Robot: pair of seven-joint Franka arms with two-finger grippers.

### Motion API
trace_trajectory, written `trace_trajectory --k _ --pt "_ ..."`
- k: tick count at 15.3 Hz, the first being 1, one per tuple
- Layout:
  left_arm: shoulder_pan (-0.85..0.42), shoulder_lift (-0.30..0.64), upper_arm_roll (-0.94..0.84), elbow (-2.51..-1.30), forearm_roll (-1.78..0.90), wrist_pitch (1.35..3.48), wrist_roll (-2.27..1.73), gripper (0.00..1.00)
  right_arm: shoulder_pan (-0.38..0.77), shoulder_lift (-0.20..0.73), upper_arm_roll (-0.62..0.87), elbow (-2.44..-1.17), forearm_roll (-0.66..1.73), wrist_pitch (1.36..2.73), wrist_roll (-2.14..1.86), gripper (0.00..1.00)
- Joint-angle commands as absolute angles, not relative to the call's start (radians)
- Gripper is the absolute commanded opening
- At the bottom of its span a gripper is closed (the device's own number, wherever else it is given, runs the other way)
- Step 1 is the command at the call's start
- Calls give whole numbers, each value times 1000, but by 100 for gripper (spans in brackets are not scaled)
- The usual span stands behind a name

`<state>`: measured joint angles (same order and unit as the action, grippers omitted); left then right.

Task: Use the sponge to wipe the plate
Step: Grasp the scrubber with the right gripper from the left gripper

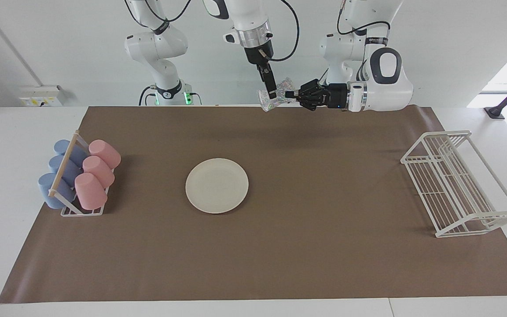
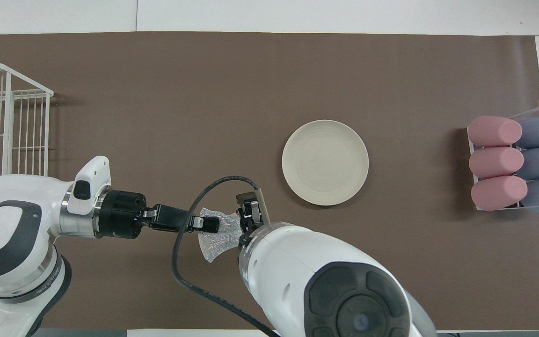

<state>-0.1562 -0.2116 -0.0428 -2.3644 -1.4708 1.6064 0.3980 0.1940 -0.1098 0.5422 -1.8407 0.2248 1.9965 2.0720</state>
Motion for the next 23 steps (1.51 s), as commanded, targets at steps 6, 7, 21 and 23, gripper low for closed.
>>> trace_trajectory --k 6,7,21,23 --pt "-160 -245 -26 -2401 -1488 1577 416 0 219 -133 545 -1905 247 2060 2068 53" --pt "-160 -245 -26 -2399 -1488 1578 416 0 221 -133 545 -1905 247 2060 2063 33" --pt "-156 -245 -26 -2388 -1425 1578 390 100 174 -130 537 -1913 230 2054 1887 0" --pt "-135 -247 -26 -2388 -1399 1575 390 100 106 -103 538 -1942 230 2088 1760 0"
